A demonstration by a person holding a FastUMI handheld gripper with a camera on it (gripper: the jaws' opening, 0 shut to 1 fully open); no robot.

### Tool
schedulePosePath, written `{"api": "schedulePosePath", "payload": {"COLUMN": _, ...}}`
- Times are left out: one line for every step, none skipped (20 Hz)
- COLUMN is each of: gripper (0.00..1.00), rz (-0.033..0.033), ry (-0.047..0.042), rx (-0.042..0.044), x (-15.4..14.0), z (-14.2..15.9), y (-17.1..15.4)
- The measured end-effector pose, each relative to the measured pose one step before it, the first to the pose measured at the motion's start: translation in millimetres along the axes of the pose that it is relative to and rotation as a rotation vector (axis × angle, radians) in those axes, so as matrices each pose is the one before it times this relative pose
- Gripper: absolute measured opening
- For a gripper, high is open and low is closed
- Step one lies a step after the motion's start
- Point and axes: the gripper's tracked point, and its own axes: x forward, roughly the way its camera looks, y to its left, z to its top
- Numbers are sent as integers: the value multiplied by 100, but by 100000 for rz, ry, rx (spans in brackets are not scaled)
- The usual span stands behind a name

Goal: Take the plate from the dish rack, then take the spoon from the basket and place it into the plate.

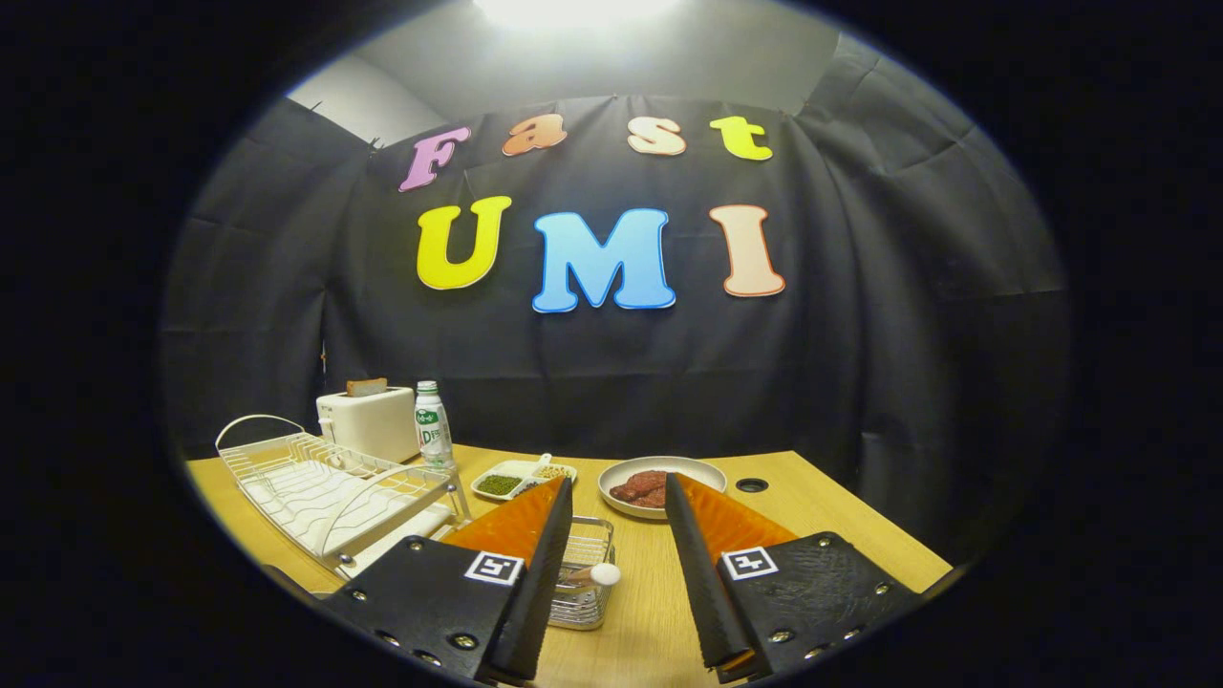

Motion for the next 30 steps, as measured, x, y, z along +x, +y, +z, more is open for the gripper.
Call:
{"api": "schedulePosePath", "payload": {"gripper": 59, "rz": -1, "ry": 588, "rx": 268, "x": 433, "z": -561, "y": 211}}
{"api": "schedulePosePath", "payload": {"gripper": 58, "rz": -342, "ry": 308, "rx": 217, "x": 434, "z": -581, "y": 48}}
{"api": "schedulePosePath", "payload": {"gripper": 58, "rz": -723, "ry": 106, "rx": 123, "x": 402, "z": -353, "y": 34}}
{"api": "schedulePosePath", "payload": {"gripper": 58, "rz": -405, "ry": 140, "rx": 387, "x": 311, "z": -181, "y": -60}}
{"api": "schedulePosePath", "payload": {"gripper": 57, "rz": -210, "ry": 59, "rx": -62, "x": 136, "z": -288, "y": 152}}
{"api": "schedulePosePath", "payload": {"gripper": 57, "rz": -736, "ry": -197, "rx": -49, "x": 679, "z": -280, "y": -104}}
{"api": "schedulePosePath", "payload": {"gripper": 48, "rz": 662, "ry": 732, "rx": 132, "x": 273, "z": -311, "y": 276}}
{"api": "schedulePosePath", "payload": {"gripper": 47, "rz": -839, "ry": 520, "rx": -993, "x": 102, "z": -194, "y": -67}}
{"api": "schedulePosePath", "payload": {"gripper": 37, "rz": 228, "ry": 204, "rx": -132, "x": 1132, "z": -458, "y": 5}}
{"api": "schedulePosePath", "payload": {"gripper": 27, "rz": -349, "ry": 1605, "rx": -235, "x": -1151, "z": 161, "y": 256}}
{"api": "schedulePosePath", "payload": {"gripper": 31, "rz": -432, "ry": 512, "rx": -555, "x": -358, "z": 267, "y": 60}}
{"api": "schedulePosePath", "payload": {"gripper": 31, "rz": -704, "ry": 539, "rx": 1222, "x": 14, "z": -178, "y": 121}}
{"api": "schedulePosePath", "payload": {"gripper": 20, "rz": 1311, "ry": 642, "rx": 419, "x": 198, "z": -153, "y": 512}}
{"api": "schedulePosePath", "payload": {"gripper": 15, "rz": -132, "ry": 1476, "rx": -1175, "x": -378, "z": 159, "y": 224}}
{"api": "schedulePosePath", "payload": {"gripper": 15, "rz": 193, "ry": -22, "rx": -986, "x": 3, "z": 420, "y": 140}}
{"api": "schedulePosePath", "payload": {"gripper": 15, "rz": -1203, "ry": 844, "rx": -583, "x": -108, "z": 261, "y": -237}}
{"api": "schedulePosePath", "payload": {"gripper": 11, "rz": 1017, "ry": 560, "rx": 686, "x": -216, "z": 617, "y": 299}}
{"api": "schedulePosePath", "payload": {"gripper": 11, "rz": -319, "ry": 897, "rx": 1097, "x": -375, "z": 513, "y": 45}}
{"api": "schedulePosePath", "payload": {"gripper": 11, "rz": -1073, "ry": -297, "rx": 513, "x": -379, "z": 965, "y": -231}}
{"api": "schedulePosePath", "payload": {"gripper": 11, "rz": -444, "ry": -547, "rx": 93, "x": -441, "z": 1085, "y": -221}}
{"api": "schedulePosePath", "payload": {"gripper": 11, "rz": -427, "ry": -587, "rx": 73, "x": -447, "z": 1195, "y": -118}}
{"api": "schedulePosePath", "payload": {"gripper": 11, "rz": -340, "ry": 163, "rx": -520, "x": -524, "z": 904, "y": -152}}
{"api": "schedulePosePath", "payload": {"gripper": 11, "rz": -410, "ry": -306, "rx": -495, "x": -659, "z": 1208, "y": -219}}
{"api": "schedulePosePath", "payload": {"gripper": 11, "rz": -239, "ry": -511, "rx": -474, "x": -586, "z": 1253, "y": -134}}
{"api": "schedulePosePath", "payload": {"gripper": 11, "rz": -170, "ry": -242, "rx": -796, "x": -594, "z": 1163, "y": -148}}
{"api": "schedulePosePath", "payload": {"gripper": 11, "rz": -425, "ry": -254, "rx": -1115, "x": -714, "z": 1112, "y": -202}}
{"api": "schedulePosePath", "payload": {"gripper": 11, "rz": -370, "ry": -443, "rx": -672, "x": -606, "z": 1106, "y": -216}}
{"api": "schedulePosePath", "payload": {"gripper": 11, "rz": -410, "ry": -112, "rx": -542, "x": -611, "z": 1006, "y": -156}}
{"api": "schedulePosePath", "payload": {"gripper": 11, "rz": -487, "ry": -45, "rx": -280, "x": -503, "z": 813, "y": -290}}
{"api": "schedulePosePath", "payload": {"gripper": 11, "rz": -348, "ry": -101, "rx": -453, "x": -562, "z": 759, "y": -161}}
